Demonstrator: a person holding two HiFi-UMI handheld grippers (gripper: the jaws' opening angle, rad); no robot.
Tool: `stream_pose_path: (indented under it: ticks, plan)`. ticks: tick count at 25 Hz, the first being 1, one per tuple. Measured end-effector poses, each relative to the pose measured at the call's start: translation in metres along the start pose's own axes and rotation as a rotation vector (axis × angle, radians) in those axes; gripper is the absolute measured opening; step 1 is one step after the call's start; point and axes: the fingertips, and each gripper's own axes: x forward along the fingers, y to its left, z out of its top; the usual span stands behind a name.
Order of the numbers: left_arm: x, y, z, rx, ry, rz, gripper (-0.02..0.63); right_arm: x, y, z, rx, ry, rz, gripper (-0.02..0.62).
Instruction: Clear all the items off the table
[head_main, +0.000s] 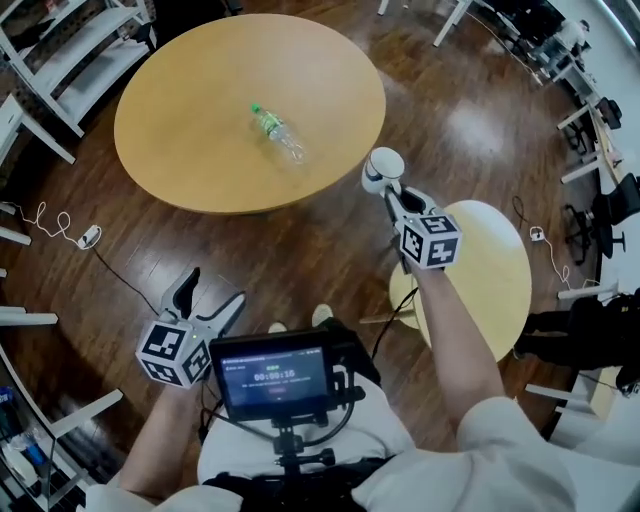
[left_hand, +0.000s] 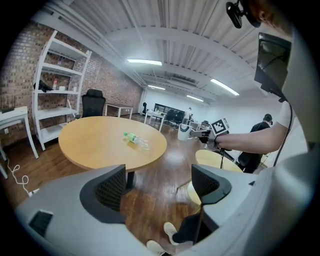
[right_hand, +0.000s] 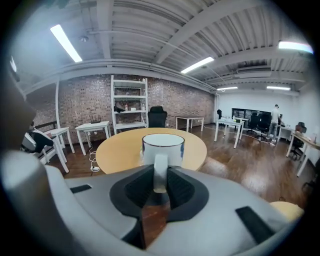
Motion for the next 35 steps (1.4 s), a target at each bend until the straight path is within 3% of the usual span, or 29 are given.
stream_pose_path:
  ticks: [13,20,32,35]
  plan:
    - [-0.001,0.09,0.02,-0.124,0.03,0.254,0.415,0.217,0.013,0.005,-0.066,0.095,0.148,0.061]
    - [0.036,0.114,0.047,-0.157,0.041,0.279,0.416,0.276,0.001,0.01,-0.07,0.084,0.151,0.061]
    - [0.092,0.123,0.068,-0.152,0.066,0.22,0.415,0.274,0.012,-0.006,-0.114,0.024,0.194,0.076]
    - [0.095,0.122,0.071,-0.139,0.069,0.207,0.415,0.276,0.018,-0.011,-0.138,0.047,0.226,0.237]
